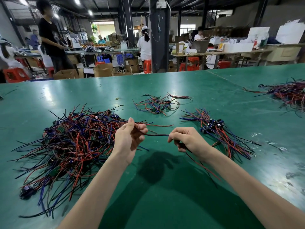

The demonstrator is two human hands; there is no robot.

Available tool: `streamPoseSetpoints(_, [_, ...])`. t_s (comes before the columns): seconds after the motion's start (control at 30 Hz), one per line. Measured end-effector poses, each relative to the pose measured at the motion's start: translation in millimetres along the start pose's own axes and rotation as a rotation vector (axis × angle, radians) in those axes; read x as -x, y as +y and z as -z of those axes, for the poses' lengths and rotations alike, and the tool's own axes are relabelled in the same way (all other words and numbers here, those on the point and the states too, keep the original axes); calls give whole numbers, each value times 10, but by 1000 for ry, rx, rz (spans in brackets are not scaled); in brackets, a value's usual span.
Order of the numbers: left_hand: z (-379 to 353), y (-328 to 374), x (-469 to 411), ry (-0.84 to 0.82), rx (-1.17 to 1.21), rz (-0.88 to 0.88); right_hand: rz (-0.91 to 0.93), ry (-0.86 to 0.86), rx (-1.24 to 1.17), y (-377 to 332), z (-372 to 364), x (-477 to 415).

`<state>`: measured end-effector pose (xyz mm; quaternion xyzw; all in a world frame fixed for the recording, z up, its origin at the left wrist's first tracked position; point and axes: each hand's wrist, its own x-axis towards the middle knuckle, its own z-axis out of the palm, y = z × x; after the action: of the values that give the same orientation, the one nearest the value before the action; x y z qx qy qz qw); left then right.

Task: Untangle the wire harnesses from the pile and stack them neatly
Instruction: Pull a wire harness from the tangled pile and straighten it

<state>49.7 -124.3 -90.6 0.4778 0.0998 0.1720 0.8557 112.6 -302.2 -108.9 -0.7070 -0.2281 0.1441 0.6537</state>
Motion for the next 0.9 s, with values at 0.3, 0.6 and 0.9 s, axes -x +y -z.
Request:
streamPoseSetpoints(0.3, [-29, -173, 83, -279, -497, 224, -14, 59, -69, 51, -20, -13])
streamPoseSetpoints(0.6, [45, -113, 54, -363, -623, 474, -5, -7, 35, 86, -114, 28])
streamPoseSetpoints(0.9, [94, -38, -75, 209, -213, 10, -21, -179, 247, 38, -138, 98])
